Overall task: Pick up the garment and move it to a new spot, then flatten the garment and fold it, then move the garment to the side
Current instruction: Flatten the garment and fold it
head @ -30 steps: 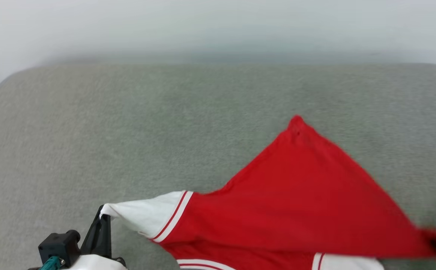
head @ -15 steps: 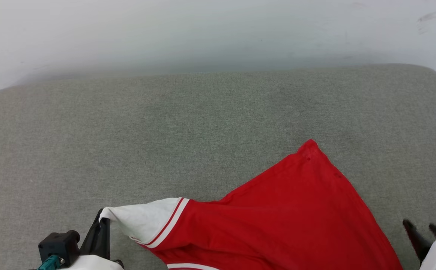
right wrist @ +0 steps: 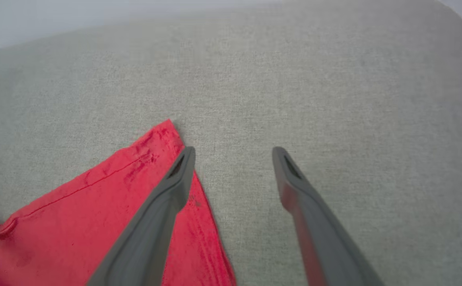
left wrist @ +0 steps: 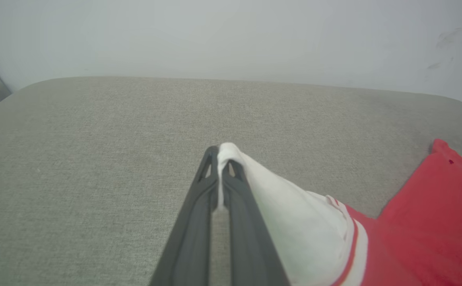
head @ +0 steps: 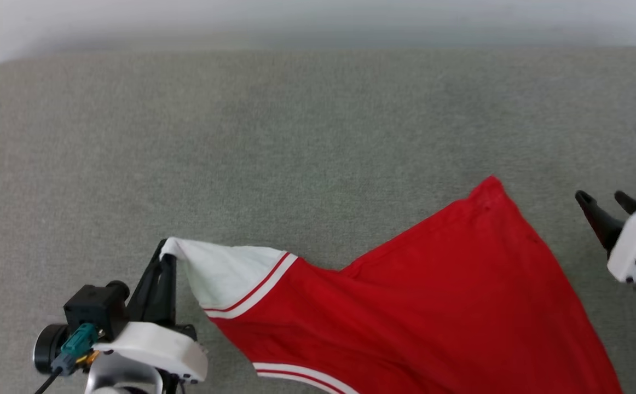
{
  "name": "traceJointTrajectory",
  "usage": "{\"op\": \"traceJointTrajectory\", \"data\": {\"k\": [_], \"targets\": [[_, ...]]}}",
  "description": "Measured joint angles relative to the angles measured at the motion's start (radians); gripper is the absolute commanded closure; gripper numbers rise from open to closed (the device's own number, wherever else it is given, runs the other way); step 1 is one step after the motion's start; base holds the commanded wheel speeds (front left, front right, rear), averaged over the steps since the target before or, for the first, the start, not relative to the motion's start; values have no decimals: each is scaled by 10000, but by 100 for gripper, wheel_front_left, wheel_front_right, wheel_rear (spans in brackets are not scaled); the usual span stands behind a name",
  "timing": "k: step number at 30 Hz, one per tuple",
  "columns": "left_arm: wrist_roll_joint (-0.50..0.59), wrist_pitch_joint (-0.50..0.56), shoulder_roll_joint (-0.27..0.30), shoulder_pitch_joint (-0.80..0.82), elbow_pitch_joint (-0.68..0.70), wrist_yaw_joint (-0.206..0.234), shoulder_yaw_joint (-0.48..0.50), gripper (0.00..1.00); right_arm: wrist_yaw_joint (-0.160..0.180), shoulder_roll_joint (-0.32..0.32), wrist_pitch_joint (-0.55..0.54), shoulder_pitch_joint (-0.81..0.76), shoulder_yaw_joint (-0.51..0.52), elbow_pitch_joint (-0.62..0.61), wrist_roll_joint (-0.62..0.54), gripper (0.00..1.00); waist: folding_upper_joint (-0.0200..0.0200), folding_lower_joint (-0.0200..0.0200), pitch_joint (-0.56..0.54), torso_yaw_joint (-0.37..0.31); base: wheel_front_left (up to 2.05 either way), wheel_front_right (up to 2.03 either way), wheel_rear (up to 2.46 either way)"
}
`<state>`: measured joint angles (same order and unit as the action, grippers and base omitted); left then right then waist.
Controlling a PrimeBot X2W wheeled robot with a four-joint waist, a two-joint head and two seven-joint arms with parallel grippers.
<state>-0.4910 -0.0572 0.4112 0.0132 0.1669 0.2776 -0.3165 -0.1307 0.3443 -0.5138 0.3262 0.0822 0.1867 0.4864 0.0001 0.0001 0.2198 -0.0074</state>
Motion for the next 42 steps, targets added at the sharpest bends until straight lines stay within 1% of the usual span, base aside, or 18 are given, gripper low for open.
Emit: {"op": "traceJointTrajectory", "data": {"k": [4,6,7,9,11,18,19,20,21,26,32,36,39,42], "targets": [[155,-88,-90,467,38,-98,-148,100,-2,242,-2282,1336,-635,180,19,0,0,0,575,243,0,0,0],[221,-161,-146,663,31,-151,-263,100,-2,290,-3200,1810,-957,380,-123,0,0,1,833,376,0,0,0],[228,-169,-174,763,21,-180,-299,100,-2,286,-3473,2000,-1124,458,-192,0,0,1,948,448,0,0,0],[276,-222,-236,928,-13,-228,-376,100,-2,276,-3891,2375,-1455,702,-288,0,0,1,1168,588,0,0,0],[291,-265,-324,1049,-84,-272,-445,100,-2,244,-4088,2658,-1689,1068,-293,0,0,1,1348,726,0,0,0],[288,-405,-466,1350,-322,-370,-583,100,0,236,-4374,3207,-2265,2242,-196,0,0,0,1738,1020,0,0,0],[286,-431,-474,1354,-362,-376,-591,100,-2,247,-4428,3274,-2326,2353,-176,35,0,0,1744,1021,0,0,0],[280,-437,-479,1354,-405,-387,-593,100,0,249,-4464,3335,-2385,2449,-105,75,0,0,1735,1013,0,0,0],[259,-447,-477,1354,-439,-387,-583,100,0,251,-4452,3363,-2454,2506,-52,100,0,0,1715,996,0,0,0],[140,-477,-441,1344,-675,-397,-525,100,0,221,-4094,3425,-2892,2807,174,100,0,0,1398,874,0,0,0],[59,-341,-113,1440,-905,-447,-276,100,-2,117,-2980,3354,-3218,2853,123,100,0,0,589,659,0,0,0],[-178,-226,79,2100,-1089,-606,35,100,-2,48,-2096,3360,-3200,2892,-17,100,0,-1,-76,469,0,0,0],[-357,-69,186,2838,-1511,-777,268,100,-2,-33,-1501,3537,-3093,3045,-207,100,0,-1,-516,308,0,0,0],[-502,119,217,3839,-2113,-1058,324,100,-2,-155,-957,3929,-2968,3267,-359,100,0,-1,-804,99,0,0,0]]}}
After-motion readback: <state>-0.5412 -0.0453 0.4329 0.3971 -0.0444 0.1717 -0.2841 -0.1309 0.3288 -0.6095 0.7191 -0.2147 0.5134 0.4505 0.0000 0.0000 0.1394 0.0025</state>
